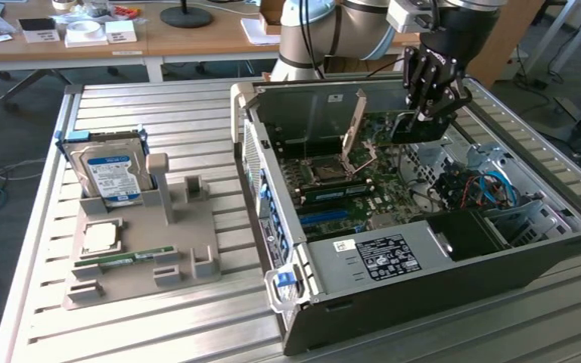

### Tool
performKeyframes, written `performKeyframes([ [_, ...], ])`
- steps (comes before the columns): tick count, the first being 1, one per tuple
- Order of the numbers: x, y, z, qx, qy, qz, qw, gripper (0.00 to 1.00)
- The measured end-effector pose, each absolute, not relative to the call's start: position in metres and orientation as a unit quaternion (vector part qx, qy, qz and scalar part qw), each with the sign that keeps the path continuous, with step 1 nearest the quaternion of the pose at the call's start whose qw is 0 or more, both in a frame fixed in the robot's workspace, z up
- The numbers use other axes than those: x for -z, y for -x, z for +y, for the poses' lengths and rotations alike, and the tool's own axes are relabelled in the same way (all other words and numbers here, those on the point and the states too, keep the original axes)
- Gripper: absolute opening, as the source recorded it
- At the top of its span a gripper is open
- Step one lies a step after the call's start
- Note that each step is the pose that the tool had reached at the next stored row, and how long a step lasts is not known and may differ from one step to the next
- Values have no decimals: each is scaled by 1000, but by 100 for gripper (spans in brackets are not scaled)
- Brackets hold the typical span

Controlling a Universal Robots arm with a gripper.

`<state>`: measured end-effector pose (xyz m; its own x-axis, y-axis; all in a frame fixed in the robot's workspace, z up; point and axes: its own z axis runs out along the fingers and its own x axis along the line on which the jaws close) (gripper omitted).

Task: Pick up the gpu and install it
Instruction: 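Insert the gpu into the slot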

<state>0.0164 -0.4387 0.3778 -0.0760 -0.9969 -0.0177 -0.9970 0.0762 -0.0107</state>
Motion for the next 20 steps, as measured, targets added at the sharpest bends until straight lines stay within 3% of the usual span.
performKeyframes([
  [20, -372, -15, -439, -2, 684, 729, 10, 27],
])
